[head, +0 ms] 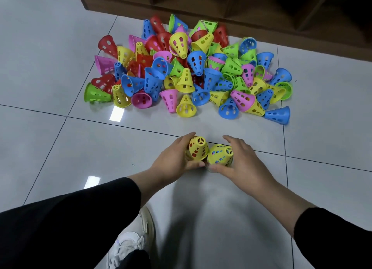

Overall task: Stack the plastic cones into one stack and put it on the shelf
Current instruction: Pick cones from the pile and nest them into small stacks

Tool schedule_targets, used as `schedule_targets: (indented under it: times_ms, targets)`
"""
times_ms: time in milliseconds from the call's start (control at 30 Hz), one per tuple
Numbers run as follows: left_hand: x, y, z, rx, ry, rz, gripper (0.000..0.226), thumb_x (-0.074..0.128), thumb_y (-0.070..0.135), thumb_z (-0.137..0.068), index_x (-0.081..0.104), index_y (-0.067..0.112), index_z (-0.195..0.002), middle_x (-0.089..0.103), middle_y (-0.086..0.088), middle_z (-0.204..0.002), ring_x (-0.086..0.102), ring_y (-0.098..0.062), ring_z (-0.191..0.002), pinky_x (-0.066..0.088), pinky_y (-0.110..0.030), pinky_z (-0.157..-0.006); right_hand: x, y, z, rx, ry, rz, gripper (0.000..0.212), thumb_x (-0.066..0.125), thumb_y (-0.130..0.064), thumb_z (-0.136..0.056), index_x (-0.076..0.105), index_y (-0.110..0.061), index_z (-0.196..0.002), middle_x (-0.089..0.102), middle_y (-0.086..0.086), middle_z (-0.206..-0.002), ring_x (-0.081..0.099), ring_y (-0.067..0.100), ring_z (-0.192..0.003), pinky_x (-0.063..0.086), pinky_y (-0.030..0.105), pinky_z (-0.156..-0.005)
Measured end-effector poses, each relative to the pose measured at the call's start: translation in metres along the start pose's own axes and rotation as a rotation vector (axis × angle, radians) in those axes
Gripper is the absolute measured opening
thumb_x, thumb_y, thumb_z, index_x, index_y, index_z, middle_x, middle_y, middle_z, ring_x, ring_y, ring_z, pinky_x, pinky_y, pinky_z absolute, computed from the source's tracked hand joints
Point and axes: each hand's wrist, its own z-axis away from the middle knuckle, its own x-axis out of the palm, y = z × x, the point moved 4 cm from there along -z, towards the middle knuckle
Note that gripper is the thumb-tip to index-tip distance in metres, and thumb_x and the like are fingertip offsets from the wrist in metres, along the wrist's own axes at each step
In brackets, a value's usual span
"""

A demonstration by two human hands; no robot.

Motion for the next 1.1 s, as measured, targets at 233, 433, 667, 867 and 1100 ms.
schedule_targets:
  times_ms: [233,433,667,867,1100]
  targets:
    - [-0.045,-0.027,-0.015,-0.094,0.199,-0.005,0.060,0.045,0.060,-0.095,0.041,0.029,-0.146,0.053,0.004,-0.141,0.054,-0.014,-0.124,0.046,-0.037,-0.103,-0.036,-0.001,-0.045,-0.001,0.192,-0.100,0.047,0.054,-0.048,-0.094,0.052,-0.022,-0.133,0.052,-0.004,-0.134,0.050,0.015,-0.122,0.039,0.028,-0.096]
    - [-0.066,-0.010,-0.094,-0.056,0.195,-0.214,0.050,0.050,0.042,-0.101,0.043,0.023,-0.146,0.053,-0.011,-0.138,0.054,-0.028,-0.122,0.045,-0.037,-0.094,-0.033,0.035,-0.122,0.222,0.076,-0.139,0.056,0.054,-0.039,-0.098,0.037,-0.020,-0.148,0.044,0.013,-0.145,0.048,0.027,-0.127,0.038,0.035,-0.102]
    - [-0.044,-0.008,-0.151,-0.159,0.019,-0.429,0.048,0.042,0.048,-0.102,0.045,0.020,-0.140,0.053,-0.018,-0.135,0.056,-0.040,-0.114,0.049,-0.045,-0.088,-0.011,0.045,-0.165,0.255,-0.134,0.054,0.061,0.047,-0.044,-0.100,0.026,-0.024,-0.153,0.026,0.017,-0.155,0.034,0.033,-0.140,0.034,0.041,-0.111]
    - [-0.042,-0.014,-0.160,-0.270,0.121,-0.359,0.040,0.050,0.052,-0.097,0.050,0.018,-0.118,0.063,-0.010,-0.100,0.060,-0.035,-0.087,0.044,-0.037,-0.069,0.000,0.051,-0.175,0.370,0.032,-0.084,0.047,0.055,-0.043,-0.097,0.045,-0.005,-0.122,0.059,0.021,-0.119,0.057,0.033,-0.101,0.041,0.034,-0.073]
    - [-0.035,-0.020,-0.162,-0.515,0.088,-0.044,0.065,0.071,0.037,-0.083,0.034,0.014,-0.131,0.058,-0.009,-0.104,0.060,-0.033,-0.090,0.052,-0.040,-0.073,0.008,0.051,-0.165,0.497,-0.031,-0.193,0.072,0.069,-0.028,-0.086,0.027,-0.012,-0.141,0.049,0.010,-0.107,0.057,0.032,-0.094,0.052,0.041,-0.081]
